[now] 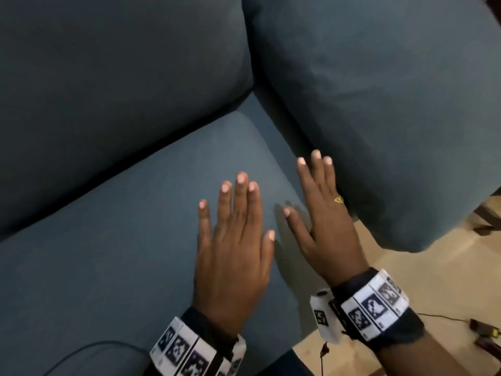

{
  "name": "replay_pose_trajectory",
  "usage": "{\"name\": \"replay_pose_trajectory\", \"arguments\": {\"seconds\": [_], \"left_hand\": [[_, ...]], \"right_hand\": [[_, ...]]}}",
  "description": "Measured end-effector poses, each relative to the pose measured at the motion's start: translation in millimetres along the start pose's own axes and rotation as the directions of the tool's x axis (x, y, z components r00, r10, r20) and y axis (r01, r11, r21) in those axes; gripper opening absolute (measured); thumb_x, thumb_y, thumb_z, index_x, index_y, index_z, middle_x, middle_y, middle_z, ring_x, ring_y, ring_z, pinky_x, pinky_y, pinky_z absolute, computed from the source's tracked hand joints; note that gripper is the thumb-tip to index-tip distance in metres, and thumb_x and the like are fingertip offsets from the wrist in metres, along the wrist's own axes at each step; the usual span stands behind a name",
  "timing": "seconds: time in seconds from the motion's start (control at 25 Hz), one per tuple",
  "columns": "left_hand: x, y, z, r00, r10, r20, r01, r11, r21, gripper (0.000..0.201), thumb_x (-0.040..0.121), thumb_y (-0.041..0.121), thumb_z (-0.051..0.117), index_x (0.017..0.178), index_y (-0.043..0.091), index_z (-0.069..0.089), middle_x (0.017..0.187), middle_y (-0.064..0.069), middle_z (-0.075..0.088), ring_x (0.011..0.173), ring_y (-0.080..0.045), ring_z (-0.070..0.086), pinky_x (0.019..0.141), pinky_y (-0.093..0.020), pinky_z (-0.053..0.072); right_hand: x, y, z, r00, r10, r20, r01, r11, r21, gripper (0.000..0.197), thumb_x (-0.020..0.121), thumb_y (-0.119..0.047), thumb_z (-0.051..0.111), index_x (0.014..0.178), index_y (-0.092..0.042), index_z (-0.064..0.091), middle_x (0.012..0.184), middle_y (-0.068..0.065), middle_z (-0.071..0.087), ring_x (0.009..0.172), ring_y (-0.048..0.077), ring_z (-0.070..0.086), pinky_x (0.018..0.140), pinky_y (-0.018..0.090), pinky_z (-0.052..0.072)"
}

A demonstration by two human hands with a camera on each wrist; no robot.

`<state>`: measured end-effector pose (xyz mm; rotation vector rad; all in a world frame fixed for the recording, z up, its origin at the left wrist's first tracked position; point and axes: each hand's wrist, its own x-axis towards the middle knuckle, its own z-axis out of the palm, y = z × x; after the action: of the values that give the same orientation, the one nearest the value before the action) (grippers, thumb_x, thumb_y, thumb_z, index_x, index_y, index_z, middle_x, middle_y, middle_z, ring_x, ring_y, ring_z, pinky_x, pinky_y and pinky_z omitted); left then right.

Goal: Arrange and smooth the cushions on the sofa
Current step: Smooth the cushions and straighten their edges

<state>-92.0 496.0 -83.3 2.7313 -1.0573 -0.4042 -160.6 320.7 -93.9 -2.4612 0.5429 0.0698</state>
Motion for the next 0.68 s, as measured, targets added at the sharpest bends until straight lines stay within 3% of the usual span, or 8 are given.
{"name": "replay_pose_trajectory", "arguments": {"seconds": [0.16, 0.28, 0.32, 0.4, 0.48, 0.52, 0.6, 0.68], "left_hand": [[-43.5, -32.3, 11.0, 0.991, 0.050, 0.123, -0.059, 0.996, 0.065, 0.081, 0.102, 0.051, 0.048, 0.161, 0.012, 0.009, 0.168, -0.004, -0.015, 0.156, -0.028, 0.009, 0.124, -0.054, 0.013], [-58.1, -58.5, -14.3, 0.996, -0.059, -0.071, 0.056, 0.998, -0.040, 0.070, 0.105, 0.039, 0.032, 0.161, 0.012, -0.001, 0.169, -0.005, -0.008, 0.156, -0.028, -0.002, 0.125, -0.052, 0.004], [-72.1, -69.5, -18.8, 0.992, -0.078, -0.099, 0.074, 0.996, -0.050, 0.069, 0.104, 0.036, 0.032, 0.161, 0.010, 0.003, 0.169, -0.008, -0.004, 0.156, -0.030, 0.003, 0.125, -0.051, 0.006], [-104.1, -95.2, -9.6, 0.999, -0.050, -0.017, 0.051, 0.996, 0.071, 0.073, 0.102, 0.041, 0.044, 0.160, 0.010, 0.012, 0.170, -0.004, -0.005, 0.155, -0.029, 0.017, 0.124, -0.051, 0.013], [-125.4, -115.5, -1.1, 0.999, -0.024, 0.034, 0.022, 0.998, 0.063, 0.083, 0.099, 0.048, 0.052, 0.161, 0.013, 0.008, 0.170, -0.004, -0.006, 0.155, -0.026, 0.014, 0.123, -0.055, 0.012], [-127.7, -123.9, -6.4, 0.993, -0.106, -0.057, 0.108, 0.993, 0.041, 0.080, 0.101, 0.047, 0.045, 0.161, 0.012, 0.004, 0.170, -0.007, -0.002, 0.156, -0.027, 0.007, 0.124, -0.056, 0.006], [-141.6, -145.4, -20.2, 0.918, -0.344, -0.196, 0.335, 0.939, -0.077, 0.073, 0.103, 0.038, 0.033, 0.160, 0.008, -0.001, 0.166, -0.017, 0.001, 0.156, -0.028, -0.005, 0.125, -0.051, -0.006], [-159.0, -160.1, -15.2, 0.898, -0.407, -0.168, 0.406, 0.913, -0.044, 0.073, 0.104, 0.036, 0.040, 0.160, 0.007, 0.004, 0.168, -0.014, -0.003, 0.156, -0.028, 0.003, 0.125, -0.052, 0.002]], "right_hand": [[-37.9, -29.5, 44.4, 0.966, -0.147, 0.211, 0.203, 0.940, -0.274, 0.068, 0.102, -0.046, 0.029, 0.163, -0.025, 0.007, 0.169, 0.003, -0.013, 0.156, 0.033, 0.009, 0.121, 0.064, 0.016], [-28.1, -59.0, 29.4, 0.957, -0.290, -0.005, 0.279, 0.927, -0.251, 0.066, 0.103, -0.034, 0.039, 0.162, -0.018, 0.015, 0.168, 0.008, 0.001, 0.156, 0.033, 0.001, 0.124, 0.057, 0.014], [-30.5, -72.8, 33.3, 0.943, -0.332, 0.019, 0.325, 0.906, -0.270, 0.067, 0.102, -0.034, 0.044, 0.161, -0.020, 0.017, 0.168, 0.009, 0.006, 0.156, 0.032, 0.001, 0.123, 0.058, 0.013], [-37.6, -91.9, 64.0, 0.922, -0.316, 0.224, 0.379, 0.854, -0.357, 0.074, 0.097, -0.040, 0.055, 0.161, -0.026, 0.020, 0.169, 0.008, 0.015, 0.155, 0.031, 0.005, 0.121, 0.063, 0.016], [-42.3, -115.9, 83.5, 0.913, -0.281, 0.295, 0.382, 0.842, -0.381, 0.075, 0.098, -0.043, 0.052, 0.162, -0.021, 0.020, 0.169, 0.011, 0.014, 0.156, 0.034, 0.010, 0.119, 0.065, 0.018], [-34.3, -134.7, 83.7, 0.911, -0.324, 0.254, 0.402, 0.832, -0.382, 0.073, 0.100, -0.042, 0.045, 0.162, -0.017, 0.017, 0.169, 0.013, 0.010, 0.156, 0.033, 0.009, 0.121, 0.063, 0.017], [-27.9, -168.4, 84.4, 0.875, -0.445, 0.192, 0.485, 0.804, -0.345, 0.069, 0.102, -0.038, 0.040, 0.162, -0.015, 0.014, 0.169, 0.010, 0.006, 0.157, 0.030, 0.009, 0.124, 0.058, 0.013], [-35.4, -183.8, 108.0, 0.824, -0.489, 0.286, 0.564, 0.752, -0.341, 0.071, 0.101, -0.040, 0.049, 0.161, -0.019, 0.019, 0.169, 0.006, 0.008, 0.155, 0.028, 0.017, 0.123, 0.059, 0.017]]}}
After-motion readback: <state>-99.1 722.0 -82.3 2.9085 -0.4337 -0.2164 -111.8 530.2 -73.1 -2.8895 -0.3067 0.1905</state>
